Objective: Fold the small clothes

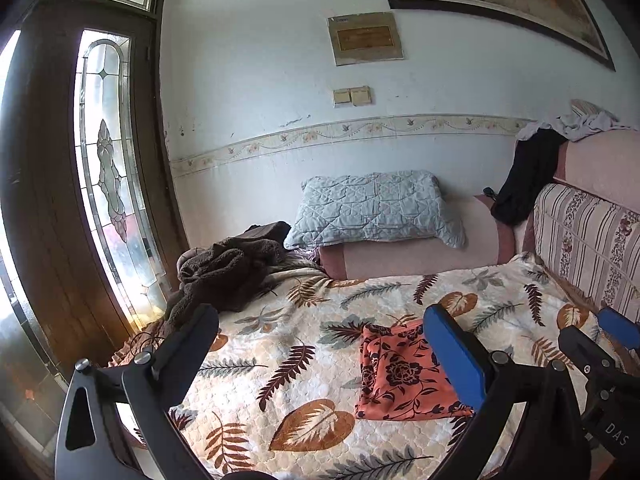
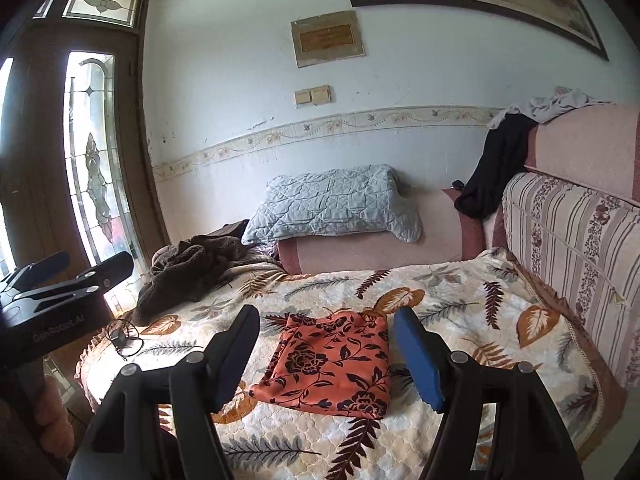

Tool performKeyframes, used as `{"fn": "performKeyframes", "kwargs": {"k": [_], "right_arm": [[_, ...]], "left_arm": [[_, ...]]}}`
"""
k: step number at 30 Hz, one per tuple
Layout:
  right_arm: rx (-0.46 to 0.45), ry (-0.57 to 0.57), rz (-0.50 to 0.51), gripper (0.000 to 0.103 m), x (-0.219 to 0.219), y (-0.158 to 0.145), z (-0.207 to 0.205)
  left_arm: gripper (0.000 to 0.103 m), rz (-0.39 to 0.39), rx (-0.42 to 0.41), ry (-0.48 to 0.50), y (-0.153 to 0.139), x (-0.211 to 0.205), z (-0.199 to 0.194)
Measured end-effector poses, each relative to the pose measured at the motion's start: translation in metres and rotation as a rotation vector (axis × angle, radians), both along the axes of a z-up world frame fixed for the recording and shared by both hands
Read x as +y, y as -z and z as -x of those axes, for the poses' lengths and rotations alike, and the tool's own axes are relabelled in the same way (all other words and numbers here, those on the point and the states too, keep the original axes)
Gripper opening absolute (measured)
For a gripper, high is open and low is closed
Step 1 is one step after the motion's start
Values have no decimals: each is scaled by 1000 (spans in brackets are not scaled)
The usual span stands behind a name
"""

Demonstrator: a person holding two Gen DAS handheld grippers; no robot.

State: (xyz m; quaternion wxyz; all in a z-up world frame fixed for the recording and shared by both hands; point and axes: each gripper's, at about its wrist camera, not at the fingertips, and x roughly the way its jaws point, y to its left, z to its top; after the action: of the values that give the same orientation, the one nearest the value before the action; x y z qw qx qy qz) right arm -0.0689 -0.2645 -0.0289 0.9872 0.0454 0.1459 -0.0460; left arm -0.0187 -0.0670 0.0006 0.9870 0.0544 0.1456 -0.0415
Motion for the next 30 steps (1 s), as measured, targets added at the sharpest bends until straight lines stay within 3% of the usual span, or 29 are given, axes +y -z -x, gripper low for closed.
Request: {"fn": "performKeyframes", "kwargs": {"k": [30], "right_arm": [[-10,28,65,75,16,-2,5]], "left_arm": [[102,33,54,20,2,15,-3]]}}
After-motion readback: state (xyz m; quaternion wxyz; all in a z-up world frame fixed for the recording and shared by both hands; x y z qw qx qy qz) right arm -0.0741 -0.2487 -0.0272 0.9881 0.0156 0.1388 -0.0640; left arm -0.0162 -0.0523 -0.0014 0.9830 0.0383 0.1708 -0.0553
